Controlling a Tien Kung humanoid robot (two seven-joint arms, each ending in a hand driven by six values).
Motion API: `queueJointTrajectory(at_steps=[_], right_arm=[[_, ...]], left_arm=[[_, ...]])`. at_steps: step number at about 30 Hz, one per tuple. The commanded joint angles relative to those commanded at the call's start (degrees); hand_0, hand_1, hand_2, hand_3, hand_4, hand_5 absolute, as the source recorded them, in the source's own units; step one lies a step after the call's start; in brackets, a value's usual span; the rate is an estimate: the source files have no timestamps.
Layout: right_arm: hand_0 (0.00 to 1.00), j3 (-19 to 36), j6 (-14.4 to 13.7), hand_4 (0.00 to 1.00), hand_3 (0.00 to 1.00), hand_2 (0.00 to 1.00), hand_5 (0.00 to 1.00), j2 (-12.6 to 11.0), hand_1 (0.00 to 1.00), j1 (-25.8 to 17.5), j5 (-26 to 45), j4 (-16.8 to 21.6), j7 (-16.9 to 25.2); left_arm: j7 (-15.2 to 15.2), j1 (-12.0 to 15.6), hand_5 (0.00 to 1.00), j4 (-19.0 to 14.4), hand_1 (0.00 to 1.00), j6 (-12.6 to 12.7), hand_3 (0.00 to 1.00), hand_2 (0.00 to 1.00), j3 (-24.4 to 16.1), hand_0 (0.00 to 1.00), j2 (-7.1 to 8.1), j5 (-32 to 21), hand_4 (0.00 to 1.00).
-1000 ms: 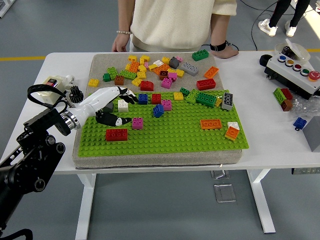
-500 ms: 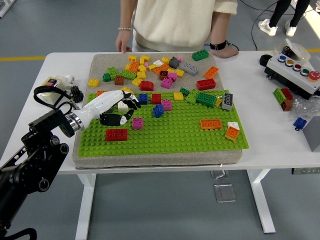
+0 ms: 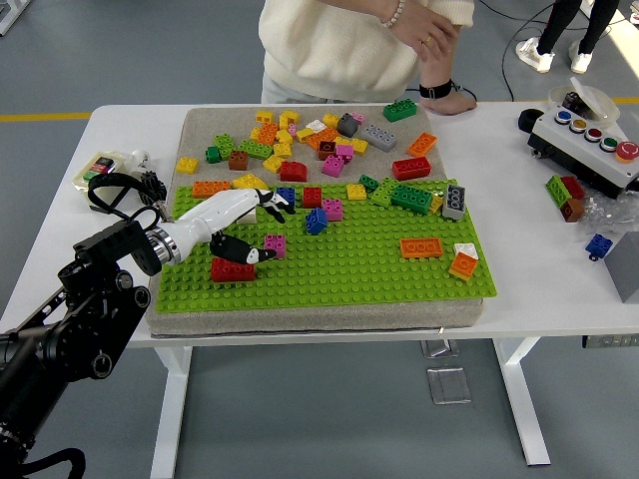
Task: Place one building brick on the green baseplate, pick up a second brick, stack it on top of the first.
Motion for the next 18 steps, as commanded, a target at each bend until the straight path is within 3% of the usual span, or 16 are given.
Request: queueJointTrajectory(at_steps=[18], right_arm=[[0.743,-0.1,0.1,0.92,0.605,0.715,0.497,0.0,0.667,0.2,0.1,0.0,0.0]], left_arm=[[-1.4,-3.2,0.054,7.6,0.744,3.3,0.758,0.678,1.3,0.787,-1.52,0.0,0.854]])
